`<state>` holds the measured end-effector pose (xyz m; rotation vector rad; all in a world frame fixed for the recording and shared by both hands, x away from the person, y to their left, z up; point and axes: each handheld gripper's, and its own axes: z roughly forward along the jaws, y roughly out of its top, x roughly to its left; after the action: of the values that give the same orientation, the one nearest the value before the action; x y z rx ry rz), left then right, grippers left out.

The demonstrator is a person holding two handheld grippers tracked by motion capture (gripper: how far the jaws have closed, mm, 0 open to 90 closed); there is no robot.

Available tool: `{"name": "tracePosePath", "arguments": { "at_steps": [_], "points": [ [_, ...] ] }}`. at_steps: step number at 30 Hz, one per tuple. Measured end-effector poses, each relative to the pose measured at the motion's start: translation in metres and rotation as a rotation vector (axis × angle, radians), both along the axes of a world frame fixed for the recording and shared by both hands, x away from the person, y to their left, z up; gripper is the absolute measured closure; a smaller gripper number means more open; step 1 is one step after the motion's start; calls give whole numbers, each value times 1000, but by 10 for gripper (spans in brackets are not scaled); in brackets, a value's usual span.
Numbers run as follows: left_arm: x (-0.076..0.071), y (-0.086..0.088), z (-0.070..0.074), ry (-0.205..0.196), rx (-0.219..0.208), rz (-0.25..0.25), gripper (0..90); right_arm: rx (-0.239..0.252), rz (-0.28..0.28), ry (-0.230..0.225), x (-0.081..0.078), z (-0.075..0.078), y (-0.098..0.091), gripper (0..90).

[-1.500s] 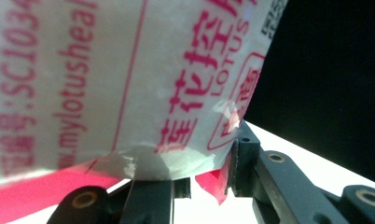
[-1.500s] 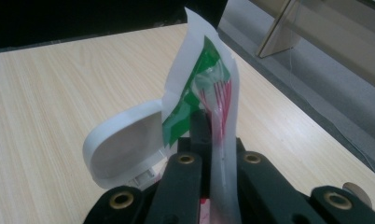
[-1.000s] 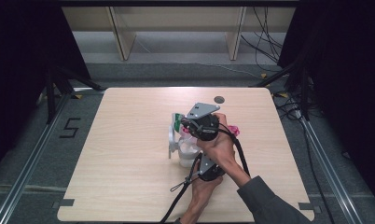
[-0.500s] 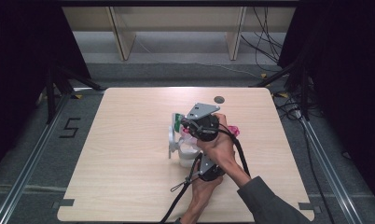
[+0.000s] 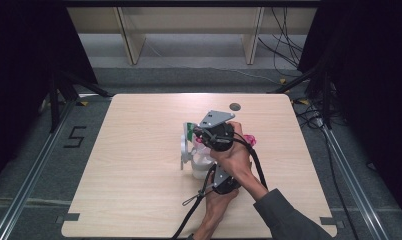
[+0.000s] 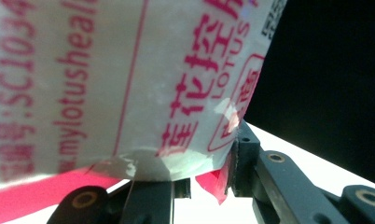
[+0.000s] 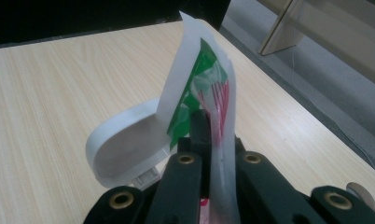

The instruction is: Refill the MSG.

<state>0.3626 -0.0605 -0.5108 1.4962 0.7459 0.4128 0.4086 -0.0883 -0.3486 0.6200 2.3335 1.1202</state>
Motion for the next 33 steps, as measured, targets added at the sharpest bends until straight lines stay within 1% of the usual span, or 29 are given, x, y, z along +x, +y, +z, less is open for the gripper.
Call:
{"name": "tracePosePath", "arguments": {
  "at_steps": [2,3,4,5,6,7,8,9,10,11,12,13,14,15,16,17,20,21,23,28,29,30,31,32,33],
  "points": [
    [0,-1,0,-2,-13,-1,741,-1,2,7,-1,1,0,900],
    [0,0,0,0,-7,1,741,3,-1,2,0,0,1,900],
    [0,0,0,-2,-9,-3,741,-4,4,7,0,1,0,900],
    [1,1,1,-7,14,-32,741,-3,-4,13,-1,1,1,900],
    [1,1,1,-7,14,-32,741,-3,-4,13,-1,1,1,900],
    [1,-1,0,-4,-19,-25,742,-4,0,18,-1,2,1,900],
    [1,-1,0,-4,-19,-25,741,-4,0,18,-1,2,1,900],
    [1,0,0,-6,6,-30,741,-8,4,8,0,2,1,900],
    [1,1,1,-8,17,-32,742,-2,-3,2,0,1,1,900],
    [1,-1,1,-7,-11,-24,741,4,-5,5,-1,1,1,900],
    [1,-1,1,-7,-11,-24,742,4,-5,5,-1,1,1,900],
    [1,0,1,-9,2,-26,742,1,7,-2,0,1,1,900],
    [1,1,1,-11,14,-27,741,11,-2,5,-1,2,0,900],
    [0,-2,0,-7,-25,3,741,11,-2,5,-1,2,0,900],
    [0,-1,0,-4,-18,4,741,0,5,-10,0,2,-1,900],
    [-1,-1,1,-4,-17,5,741,7,4,11,0,3,-1,900],
    [-1,-1,1,-6,-18,5,741,9,5,3,-1,3,-1,900],
    [0,3,1,-14,47,-16,741,9,5,3,-1,3,-1,900],
    [0,3,2,-17,56,-15,741,10,6,-3,0,4,-2,900],
    [0,2,2,-11,48,-13,741,8,-6,2,0,3,-1,900],
    [1,0,2,-10,33,-28,742,4,-1,6,0,2,0,900],
    [1,0,2,-10,33,-28,741,4,-1,6,0,2,0,900],
    [1,-2,2,-7,-4,-22,741,1,-1,12,0,3,0,900],
    [1,-1,2,-9,6,-23,741,3,-5,4,0,2,1,900],
    [1,-1,2,-7,17,5,741,0,-5,8,0,2,1,900]
  ]
}}
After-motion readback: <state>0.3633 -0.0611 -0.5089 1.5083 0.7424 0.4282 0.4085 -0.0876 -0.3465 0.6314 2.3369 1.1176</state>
